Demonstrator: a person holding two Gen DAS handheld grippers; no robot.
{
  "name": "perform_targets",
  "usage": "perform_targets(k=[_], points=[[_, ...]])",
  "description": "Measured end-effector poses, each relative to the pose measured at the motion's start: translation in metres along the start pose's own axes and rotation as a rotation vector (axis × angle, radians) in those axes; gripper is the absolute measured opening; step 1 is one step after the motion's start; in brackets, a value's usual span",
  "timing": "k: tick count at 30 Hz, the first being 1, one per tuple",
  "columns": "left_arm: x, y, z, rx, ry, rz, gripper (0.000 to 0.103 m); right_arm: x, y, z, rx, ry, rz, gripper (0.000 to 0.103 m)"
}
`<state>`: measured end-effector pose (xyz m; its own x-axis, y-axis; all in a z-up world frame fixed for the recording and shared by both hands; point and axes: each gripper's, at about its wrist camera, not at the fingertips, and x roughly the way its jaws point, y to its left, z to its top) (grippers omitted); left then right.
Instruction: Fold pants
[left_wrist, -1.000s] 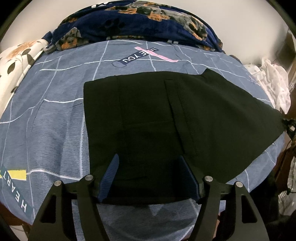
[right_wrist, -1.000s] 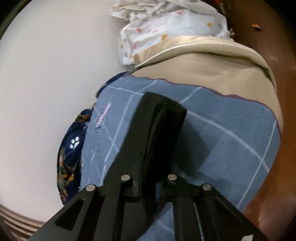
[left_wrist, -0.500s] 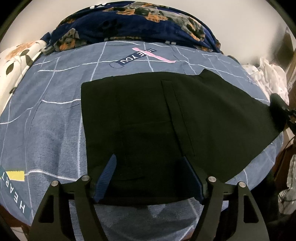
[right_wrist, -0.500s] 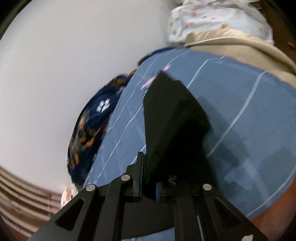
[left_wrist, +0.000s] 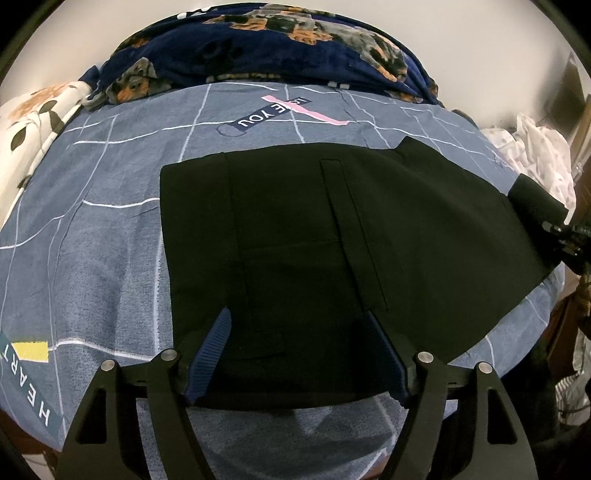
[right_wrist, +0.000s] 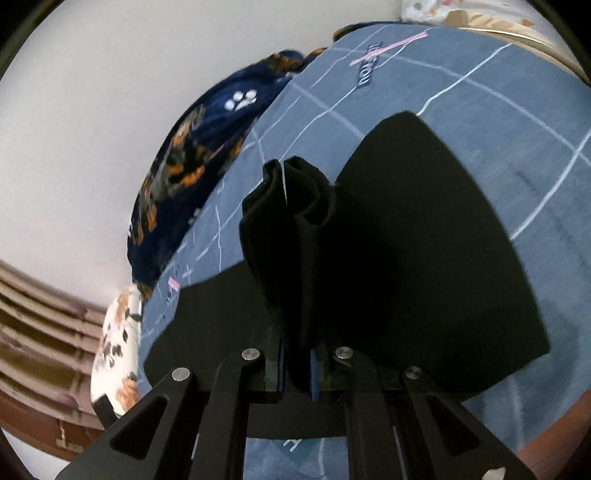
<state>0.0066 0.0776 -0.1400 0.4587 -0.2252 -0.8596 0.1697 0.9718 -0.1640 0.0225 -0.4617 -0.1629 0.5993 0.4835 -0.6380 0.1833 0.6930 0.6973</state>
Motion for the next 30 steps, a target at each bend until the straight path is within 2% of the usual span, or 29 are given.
perform_targets(k=[7, 17, 30], points=[[0.000, 0.000, 0.000, 0.003, 0.000, 0.002, 0.076, 0.013, 0.012, -0.019, -0.044, 0.043, -0.009, 0.010], [-0.001, -0.003, -0.001, 0.006, -0.002, 0.000, 0.077, 0.020, 0.022, -0.029, -0.091, 0.063, -0.038, 0.011], [0.001, -0.003, 0.000, 0.017, -0.003, -0.006, 0.081, 0.032, 0.043, -0.043, -0.204, 0.099, -0.110, 0.013]])
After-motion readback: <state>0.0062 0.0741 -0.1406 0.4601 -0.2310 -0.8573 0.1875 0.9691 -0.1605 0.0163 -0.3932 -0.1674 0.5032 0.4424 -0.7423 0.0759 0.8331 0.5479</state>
